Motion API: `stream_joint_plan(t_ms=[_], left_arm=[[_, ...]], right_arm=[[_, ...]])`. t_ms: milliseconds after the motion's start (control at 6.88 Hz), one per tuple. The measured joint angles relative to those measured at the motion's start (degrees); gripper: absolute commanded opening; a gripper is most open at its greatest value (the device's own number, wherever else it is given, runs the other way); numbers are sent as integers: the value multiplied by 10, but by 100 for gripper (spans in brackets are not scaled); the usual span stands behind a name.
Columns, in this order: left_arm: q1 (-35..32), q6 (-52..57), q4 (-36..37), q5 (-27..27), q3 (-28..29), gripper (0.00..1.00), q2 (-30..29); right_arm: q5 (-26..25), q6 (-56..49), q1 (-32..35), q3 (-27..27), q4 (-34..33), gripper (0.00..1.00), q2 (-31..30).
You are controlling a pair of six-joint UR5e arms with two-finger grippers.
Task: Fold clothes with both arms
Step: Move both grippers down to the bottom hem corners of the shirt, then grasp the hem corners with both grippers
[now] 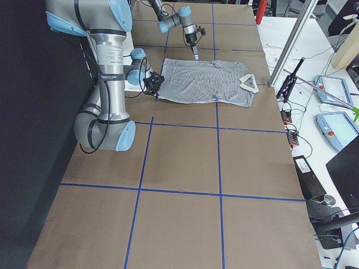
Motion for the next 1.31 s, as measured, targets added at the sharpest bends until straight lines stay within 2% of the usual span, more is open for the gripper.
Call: stream_joint_plan(t_ms=[145, 436, 872, 1309], left_arm=[[38, -23, 33, 10, -61, 76, 58], [110, -100, 66, 26, -104, 74, 112], [175, -133, 107, 57, -109, 58, 124], [183, -134, 110, 59, -107, 57, 126]], right_arm=[[0, 0, -4, 2, 0, 0, -6], [-1, 0, -7, 3, 0, 0, -10], [-1, 0, -8, 4, 0, 0, -11], [-1, 0, -8, 3, 0, 0, -11]])
